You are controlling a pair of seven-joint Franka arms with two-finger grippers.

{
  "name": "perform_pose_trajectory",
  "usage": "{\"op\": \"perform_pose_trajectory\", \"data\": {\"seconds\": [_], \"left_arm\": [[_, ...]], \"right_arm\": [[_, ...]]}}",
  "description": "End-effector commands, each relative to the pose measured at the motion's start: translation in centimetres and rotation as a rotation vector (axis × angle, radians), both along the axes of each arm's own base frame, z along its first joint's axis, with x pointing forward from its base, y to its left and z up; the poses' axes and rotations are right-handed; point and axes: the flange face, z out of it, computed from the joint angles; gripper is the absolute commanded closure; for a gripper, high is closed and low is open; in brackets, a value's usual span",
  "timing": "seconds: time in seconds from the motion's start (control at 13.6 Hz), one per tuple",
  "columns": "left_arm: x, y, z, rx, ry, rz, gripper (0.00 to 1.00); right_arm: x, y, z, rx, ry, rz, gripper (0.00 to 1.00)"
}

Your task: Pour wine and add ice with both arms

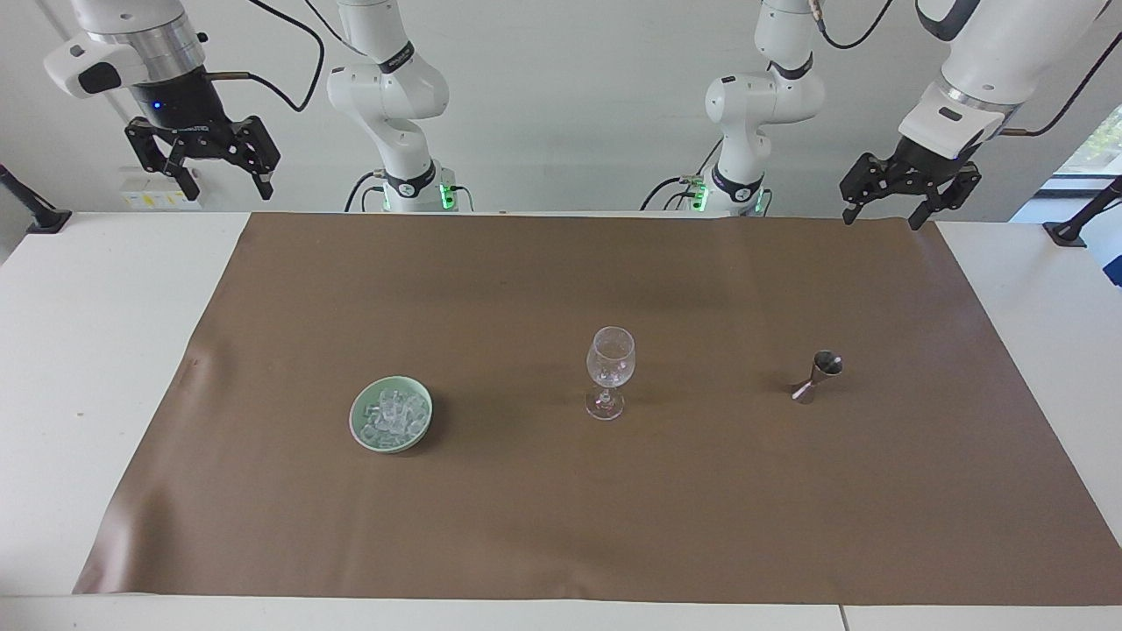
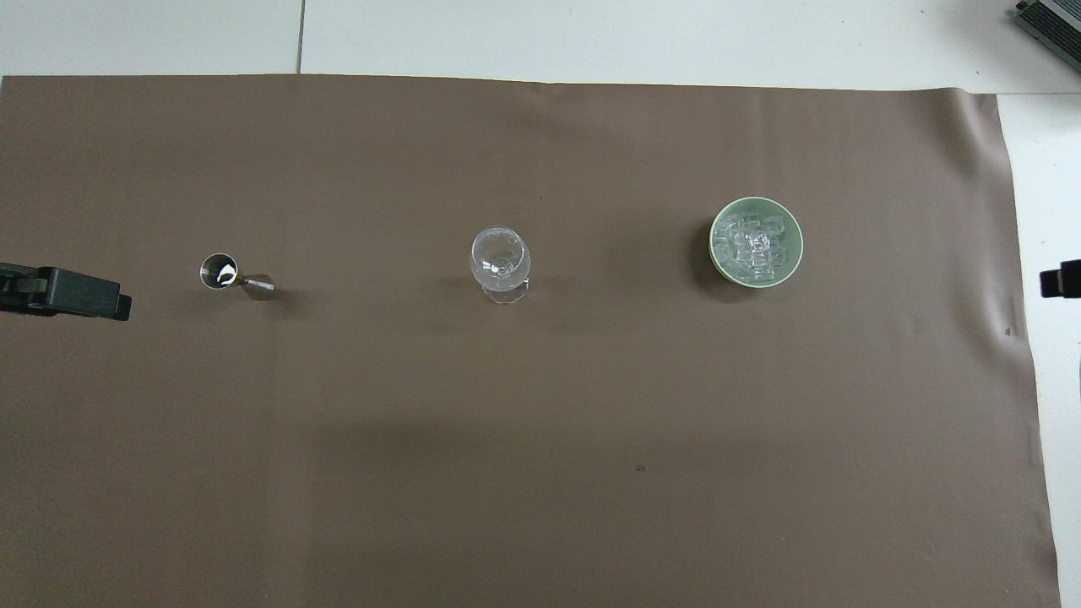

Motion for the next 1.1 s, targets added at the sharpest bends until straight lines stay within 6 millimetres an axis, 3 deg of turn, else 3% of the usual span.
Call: {"op": "perform_pose_trajectory", "data": {"seconds": [0.0, 0.29, 0.52, 0.74, 1.03], "left_arm": [[-1.1, 0.3, 0.5, -0.009, 0.026, 0.013, 0.0], [-2.0, 0.4, 0.1, -0.006, 0.037, 0.053, 0.0], [-4.1, 0.5, -0.9, 0.005, 0.071, 0.17, 0.0], [-4.3, 0.7, -1.3, -0.002, 0.097, 0.291, 0.0], [-3.9, 3.9, -3.7, -0.093, 0.182, 0.392, 0.0]], "right_arm": [[-0.4, 0.0, 0.0, 0.019, 0.004, 0.014, 0.0], [-0.4, 0.0, 0.0, 0.019, 0.004, 0.014, 0.0], [-0.4, 0.0, 0.0, 0.019, 0.004, 0.014, 0.0], [-0.4, 0.0, 0.0, 0.019, 0.004, 0.014, 0.0], [-0.4, 0.0, 0.0, 0.019, 0.004, 0.014, 0.0]]}}
